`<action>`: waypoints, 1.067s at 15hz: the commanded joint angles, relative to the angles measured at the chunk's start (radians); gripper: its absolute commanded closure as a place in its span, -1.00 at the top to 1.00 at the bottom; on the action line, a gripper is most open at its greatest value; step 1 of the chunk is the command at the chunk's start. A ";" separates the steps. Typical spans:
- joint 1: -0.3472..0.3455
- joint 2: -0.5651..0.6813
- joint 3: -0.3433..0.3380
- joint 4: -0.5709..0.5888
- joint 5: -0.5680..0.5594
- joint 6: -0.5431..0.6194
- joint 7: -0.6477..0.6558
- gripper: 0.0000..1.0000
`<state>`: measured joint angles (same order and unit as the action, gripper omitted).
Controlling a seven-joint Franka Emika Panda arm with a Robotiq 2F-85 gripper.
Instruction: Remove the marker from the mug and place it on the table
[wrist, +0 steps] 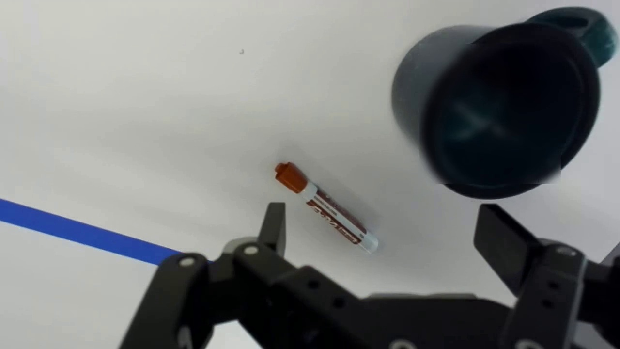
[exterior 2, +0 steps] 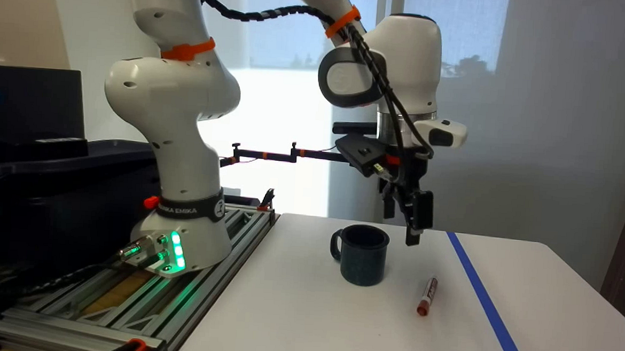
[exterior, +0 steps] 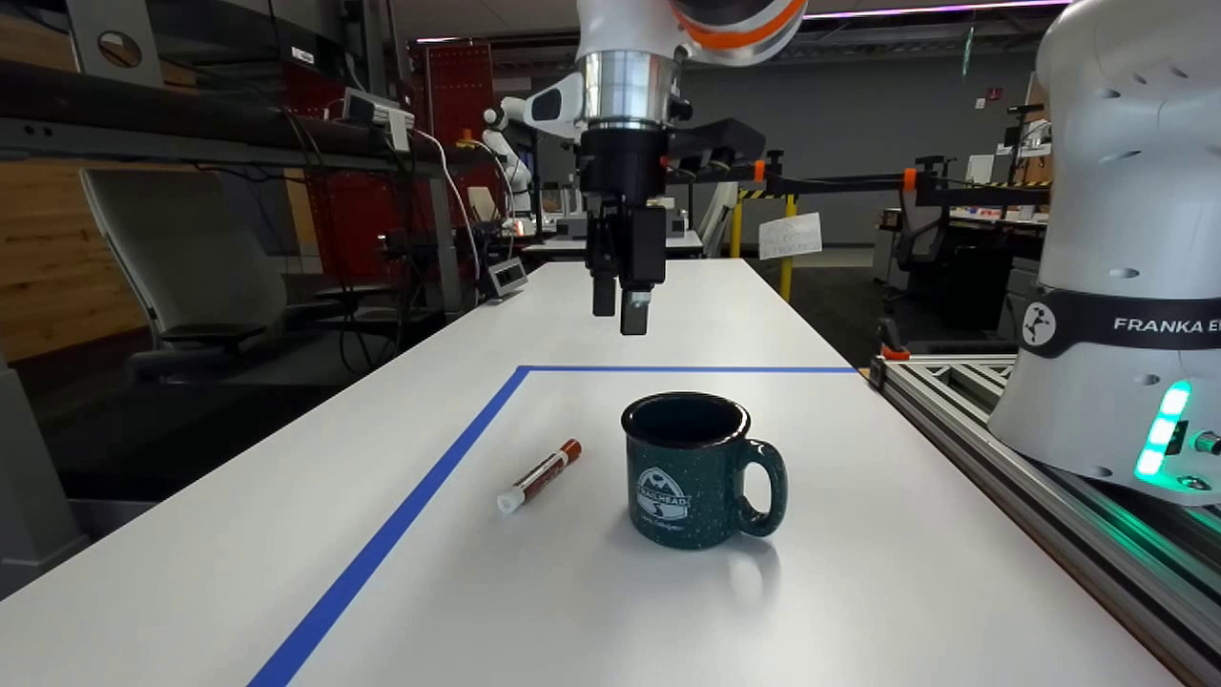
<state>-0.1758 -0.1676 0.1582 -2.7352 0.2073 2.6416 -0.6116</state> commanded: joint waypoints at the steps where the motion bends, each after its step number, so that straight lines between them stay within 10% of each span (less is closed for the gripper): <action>1: 0.126 -0.164 -0.080 -0.044 -0.014 -0.124 0.144 1.00; 16: 0.219 -0.201 -0.125 -0.005 -0.135 -0.095 0.367 1.00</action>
<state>0.0134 -0.3681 0.0653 -2.7412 0.0929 2.5482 -0.2602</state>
